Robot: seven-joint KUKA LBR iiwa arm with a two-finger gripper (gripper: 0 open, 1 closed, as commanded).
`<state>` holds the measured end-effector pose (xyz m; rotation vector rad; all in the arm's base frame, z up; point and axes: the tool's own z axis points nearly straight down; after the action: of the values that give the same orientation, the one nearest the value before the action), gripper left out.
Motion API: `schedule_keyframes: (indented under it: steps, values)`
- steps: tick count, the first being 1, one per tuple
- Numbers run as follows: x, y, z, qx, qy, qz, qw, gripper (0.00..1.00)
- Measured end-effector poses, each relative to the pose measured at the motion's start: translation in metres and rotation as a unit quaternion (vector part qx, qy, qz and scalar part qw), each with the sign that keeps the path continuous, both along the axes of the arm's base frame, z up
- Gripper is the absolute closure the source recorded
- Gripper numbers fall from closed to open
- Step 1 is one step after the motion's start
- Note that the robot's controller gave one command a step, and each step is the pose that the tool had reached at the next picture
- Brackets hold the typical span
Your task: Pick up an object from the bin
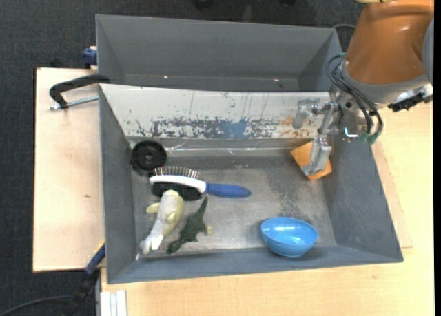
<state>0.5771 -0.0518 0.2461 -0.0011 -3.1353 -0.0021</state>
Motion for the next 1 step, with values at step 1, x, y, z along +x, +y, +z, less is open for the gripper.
schedule_keyframes:
  steps: [1]
  values:
    - [-0.0048, -0.0548, -0.1799, 0.000, -0.0001, 0.008, 1.0000, 0.00]
